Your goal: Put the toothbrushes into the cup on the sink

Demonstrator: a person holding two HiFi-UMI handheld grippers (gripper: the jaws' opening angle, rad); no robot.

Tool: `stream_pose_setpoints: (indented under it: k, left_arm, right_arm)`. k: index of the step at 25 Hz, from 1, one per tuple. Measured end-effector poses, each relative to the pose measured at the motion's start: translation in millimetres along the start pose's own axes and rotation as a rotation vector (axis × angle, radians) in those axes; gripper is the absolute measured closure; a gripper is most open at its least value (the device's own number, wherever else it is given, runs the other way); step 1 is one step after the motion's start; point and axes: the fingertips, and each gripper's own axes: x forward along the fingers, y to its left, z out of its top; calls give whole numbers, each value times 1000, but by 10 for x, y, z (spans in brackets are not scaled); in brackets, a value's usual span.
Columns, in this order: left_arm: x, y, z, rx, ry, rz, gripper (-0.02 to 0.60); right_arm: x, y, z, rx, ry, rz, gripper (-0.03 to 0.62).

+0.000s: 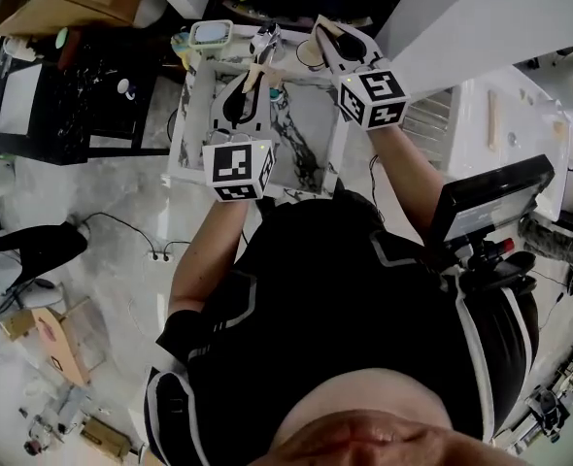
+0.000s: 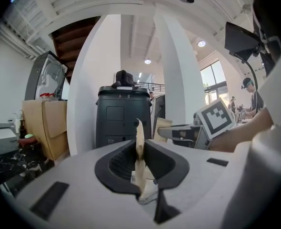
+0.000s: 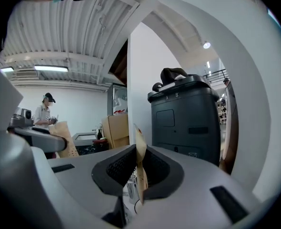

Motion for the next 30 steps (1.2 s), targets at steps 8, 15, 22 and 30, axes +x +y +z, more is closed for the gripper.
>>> stream_pose_setpoints:
  k: [8,15,22,30]
  left_arm:
    - [19,80,-209,-16,47,37,528]
    - [-16,32,-335,-29,80,63,528]
    - [-97,62,-414,-22,94,81,528]
    - [-207,32,-419,-25,105,77,528]
  right_arm:
    - [257,-77,-479,40,80,25,546]
    - [292,-187,-805,42,134,20,546]
    - [325,-160,-1050,47,166,20,545]
    - [279,-188,-1079,31,169,-3,546]
